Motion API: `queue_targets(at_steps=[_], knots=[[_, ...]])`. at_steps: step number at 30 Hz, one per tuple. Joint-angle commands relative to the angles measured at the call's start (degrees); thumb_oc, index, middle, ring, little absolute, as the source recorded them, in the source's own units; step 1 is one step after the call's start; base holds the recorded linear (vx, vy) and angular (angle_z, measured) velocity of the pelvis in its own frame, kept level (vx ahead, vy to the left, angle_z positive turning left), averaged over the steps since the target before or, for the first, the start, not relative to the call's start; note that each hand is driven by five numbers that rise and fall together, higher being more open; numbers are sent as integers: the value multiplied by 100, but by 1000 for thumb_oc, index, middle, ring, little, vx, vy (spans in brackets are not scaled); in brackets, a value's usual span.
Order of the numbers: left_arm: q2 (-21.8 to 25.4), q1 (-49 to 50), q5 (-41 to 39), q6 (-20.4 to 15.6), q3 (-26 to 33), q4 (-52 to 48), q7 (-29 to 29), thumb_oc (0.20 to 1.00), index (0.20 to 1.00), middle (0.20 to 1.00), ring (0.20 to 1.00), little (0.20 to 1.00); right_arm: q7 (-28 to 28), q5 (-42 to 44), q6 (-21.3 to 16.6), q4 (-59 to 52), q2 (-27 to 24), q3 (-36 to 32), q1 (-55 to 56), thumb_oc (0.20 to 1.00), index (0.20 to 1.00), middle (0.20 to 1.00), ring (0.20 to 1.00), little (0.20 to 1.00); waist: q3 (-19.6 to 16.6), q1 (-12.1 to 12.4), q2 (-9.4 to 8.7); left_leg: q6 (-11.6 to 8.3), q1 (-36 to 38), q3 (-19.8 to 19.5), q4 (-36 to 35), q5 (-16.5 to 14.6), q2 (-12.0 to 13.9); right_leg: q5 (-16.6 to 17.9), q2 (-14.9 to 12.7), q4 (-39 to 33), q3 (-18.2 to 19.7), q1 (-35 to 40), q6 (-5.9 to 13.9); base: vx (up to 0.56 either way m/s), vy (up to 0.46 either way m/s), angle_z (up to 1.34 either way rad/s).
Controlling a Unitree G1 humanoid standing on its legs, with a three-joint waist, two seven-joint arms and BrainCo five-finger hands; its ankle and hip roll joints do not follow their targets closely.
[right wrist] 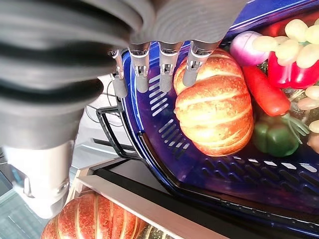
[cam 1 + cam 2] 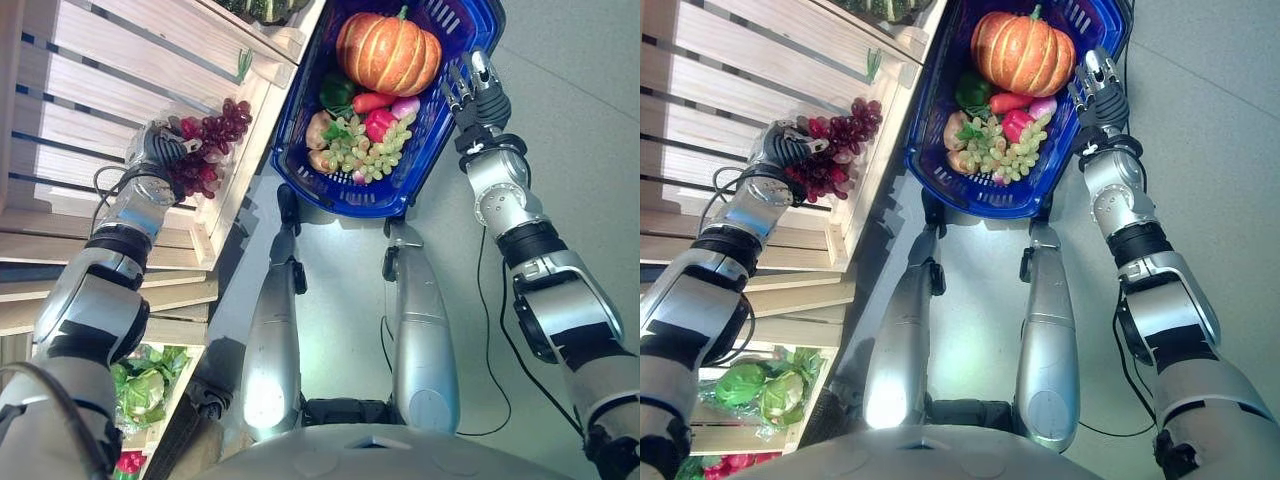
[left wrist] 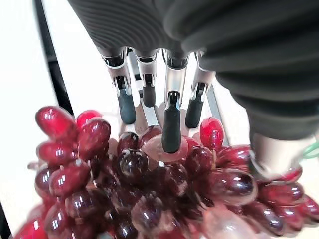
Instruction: Pick up fruits and vegetables into the basket
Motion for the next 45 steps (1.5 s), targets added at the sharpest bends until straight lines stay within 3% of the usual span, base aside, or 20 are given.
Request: queue_targets(at_steps=[1, 5, 17, 22, 32, 33, 36, 38, 45], knots=[[178, -111, 985, 374, -155, 117, 840, 1000, 1000, 1000, 1000, 1000, 130, 193, -266, -459, 14, 42, 127, 1000, 1000, 1000, 1000, 1000, -205, 32, -257, 341, -160, 315, 544, -479, -478, 82, 422, -404, -285, 381, -11, 0, 0, 0], [203, -204, 1562, 666, -287, 71, 1088, 1000, 1000, 1000, 1000, 1000, 102, 238, -365, -497, 43, 66, 168, 1000, 1000, 1000, 1000, 1000, -205, 38, -302, 326, -185, 289, 606, -501, -479, 80, 407, -378, -301, 379, 0, 3, -8, 0], [-66, -67, 2001, 1127, -751, 702, 3, 1000, 1000, 1000, 1000, 1000, 83, 196, -381, -455, 124, 96, 91, 1000, 1000, 1000, 1000, 1000, -205, 7, -317, 310, -223, 306, 670, -516, -465, 93, 384, -342, -324, 349, 18, 1, -3, 0], [-213, 20, 1768, 1039, -784, 1026, -378, 1000, 1000, 1000, 1000, 1000, 69, 150, -357, -400, 132, 110, 35, 1000, 1000, 1000, 1000, 1000, -205, -22, -334, 309, -236, 334, 661, -509, -448, 99, 400, -362, -308, 336, 12, 0, 0, 0], [-615, 382, 1396, 996, -608, 1690, -743, 1000, 1000, 1000, 1000, 1000, -62, 385, -1555, -376, 203, -344, 111, 1000, 1000, 1000, 1000, 1000, -205, -99, -357, 323, -206, 345, 646, -535, -444, 99, 443, -369, -246, 334, 19, 6, 14, -2], [-689, 395, 1336, 987, -575, 1831, -727, 1000, 1000, 1000, 1000, 1000, -230, 337, -1780, -350, 244, -488, 135, 1000, 1000, 1000, 1000, 1000, -205, -130, -363, 323, -213, 347, 650, -553, -436, 99, 449, -382, -212, 322, 23, 2, 34, -4], [-782, 412, 1209, 962, -580, 1971, -700, 1000, 1000, 1000, 1000, 1000, -542, 301, -1978, -166, 263, -683, 169, 1000, 1000, 1000, 1000, 1000, -205, -163, -347, 333, -214, 360, 656, -576, -429, 87, 455, -378, -178, 315, 24, 1, 37, -6], [-833, 393, 1203, 907, -555, 2089, -668, 1000, 1000, 1000, 1000, 1000, -686, 405, -1969, 120, 234, -822, 165, 1000, 1000, 1000, 1000, 1000, -205, -174, -334, 348, -203, 351, 642, -586, -442, 92, 457, -390, -164, 315, 22, 2, 25, -4], [-842, 278, 1134, 885, -585, 2244, -725, 1000, 1000, 1000, 1000, 1000, -292, 751, -1597, 1220, 36, -970, -1, 1000, 1000, 1000, 1000, 1000, -205, -149, -318, 369, -227, 325, 686, -618, -455, 110, 453, -401, -165, 306, 10, 0, 0, 0]])
